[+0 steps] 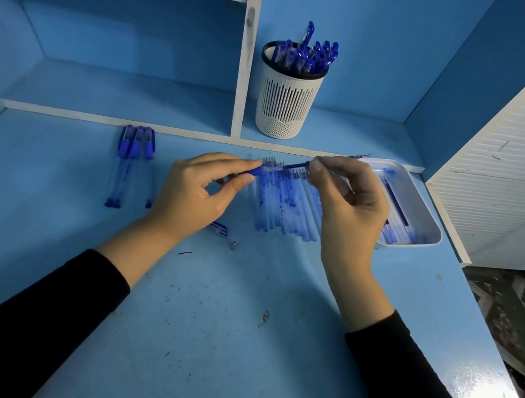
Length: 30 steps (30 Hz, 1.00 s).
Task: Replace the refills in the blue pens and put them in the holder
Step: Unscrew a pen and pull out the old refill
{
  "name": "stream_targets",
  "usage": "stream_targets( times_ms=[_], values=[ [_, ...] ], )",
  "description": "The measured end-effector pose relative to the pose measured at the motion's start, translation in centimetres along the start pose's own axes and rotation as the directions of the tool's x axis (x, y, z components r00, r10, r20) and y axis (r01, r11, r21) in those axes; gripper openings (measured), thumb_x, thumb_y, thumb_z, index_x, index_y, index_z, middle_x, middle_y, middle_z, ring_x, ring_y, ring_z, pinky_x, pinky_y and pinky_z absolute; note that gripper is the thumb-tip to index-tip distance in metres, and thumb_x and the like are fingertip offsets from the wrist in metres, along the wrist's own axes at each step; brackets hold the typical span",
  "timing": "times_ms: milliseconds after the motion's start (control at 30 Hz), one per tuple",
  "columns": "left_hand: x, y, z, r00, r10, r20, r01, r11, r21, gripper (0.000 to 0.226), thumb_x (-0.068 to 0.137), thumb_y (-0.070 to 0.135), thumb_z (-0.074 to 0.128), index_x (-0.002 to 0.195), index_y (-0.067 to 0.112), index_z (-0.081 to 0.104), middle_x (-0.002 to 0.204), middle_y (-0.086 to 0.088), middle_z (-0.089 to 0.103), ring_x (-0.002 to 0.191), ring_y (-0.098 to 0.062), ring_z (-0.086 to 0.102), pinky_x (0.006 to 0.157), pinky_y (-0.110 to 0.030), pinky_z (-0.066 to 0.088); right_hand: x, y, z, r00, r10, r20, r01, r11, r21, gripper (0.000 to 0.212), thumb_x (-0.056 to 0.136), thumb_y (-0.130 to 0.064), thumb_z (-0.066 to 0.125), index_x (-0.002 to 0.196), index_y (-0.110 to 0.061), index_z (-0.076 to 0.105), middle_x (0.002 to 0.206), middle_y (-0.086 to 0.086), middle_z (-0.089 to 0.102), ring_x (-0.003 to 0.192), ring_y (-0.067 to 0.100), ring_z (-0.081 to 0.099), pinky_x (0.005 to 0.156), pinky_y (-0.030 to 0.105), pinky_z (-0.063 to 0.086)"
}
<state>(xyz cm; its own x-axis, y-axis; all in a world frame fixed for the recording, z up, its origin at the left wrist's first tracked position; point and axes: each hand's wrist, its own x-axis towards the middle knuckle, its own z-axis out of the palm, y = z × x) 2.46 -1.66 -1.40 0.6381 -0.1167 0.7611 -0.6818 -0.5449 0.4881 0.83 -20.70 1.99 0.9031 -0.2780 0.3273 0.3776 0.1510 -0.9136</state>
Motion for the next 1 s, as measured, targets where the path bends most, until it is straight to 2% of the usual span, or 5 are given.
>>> stream_targets(
  times_ms=[133,400,633,733,1000],
  values=[
    [-0.2,0.2,0.0,0.999,0.046,0.005,-0.046,0.999,0.002,0.019,0.090,0.007,0.070,0.107,0.000,0.074,0.099,-0.005,0.073,0.082,-0.012,0.066,0.076,-0.022,0.055,-1.1,0.5,0.6,0.985,-0.061,0.162,0.077,0.993,-0.095,0.014,0.091,0.000,0.061,0.096,-0.012,0.065,0.084,0.001,0.068,0.081,0.024,0.066,0.082,0.038,0.054],
    [-0.4,0.6,-0.9,0.999,0.033,0.002,-0.033,0.999,0.002,0.016,0.087,0.007,0.073,0.102,0.002,0.075,0.101,0.003,0.070,0.082,-0.006,0.066,0.072,-0.023,0.056,-1.1,0.8,0.5,0.993,-0.076,0.095,0.092,0.980,-0.178,0.015,0.082,0.000,0.073,0.093,-0.006,0.064,0.085,0.009,0.065,0.076,0.011,0.062,0.077,0.024,0.049],
    [-1.1,1.5,-2.1,0.999,-0.040,0.018,0.040,0.999,-0.009,0.018,0.085,0.008,0.074,0.102,0.002,0.075,0.100,0.003,0.071,0.086,-0.007,0.068,0.082,-0.016,0.054,-1.7,0.5,0.8,0.954,0.020,0.298,0.037,0.982,-0.184,0.014,0.091,-0.002,0.063,0.093,-0.016,0.063,0.088,0.014,0.067,0.085,0.027,0.068,0.080,0.036,0.054],
    [-1.5,1.6,-2.7,0.998,-0.053,0.037,0.054,0.998,-0.014,0.017,0.084,0.008,0.076,0.100,0.004,0.076,0.099,0.001,0.073,0.088,-0.006,0.069,0.084,-0.017,0.054,-2.0,0.5,1.1,0.940,0.041,0.340,0.044,0.970,-0.240,0.012,0.085,-0.002,0.071,0.087,-0.014,0.068,0.084,0.006,0.069,0.077,0.014,0.066,0.072,0.020,0.048],
    [-2.0,1.4,-4.3,0.993,-0.093,0.076,0.094,0.996,-0.004,0.016,0.085,0.009,0.075,0.100,0.005,0.076,0.101,0.005,0.072,0.092,-0.005,0.069,0.087,-0.021,0.054,-2.4,-0.3,1.3,0.860,0.379,0.342,-0.339,0.925,-0.172,0.013,0.080,-0.010,0.075,0.092,-0.014,0.073,0.078,-0.005,0.074,0.070,0.006,0.065,0.065,0.014,0.048]
  ],
)
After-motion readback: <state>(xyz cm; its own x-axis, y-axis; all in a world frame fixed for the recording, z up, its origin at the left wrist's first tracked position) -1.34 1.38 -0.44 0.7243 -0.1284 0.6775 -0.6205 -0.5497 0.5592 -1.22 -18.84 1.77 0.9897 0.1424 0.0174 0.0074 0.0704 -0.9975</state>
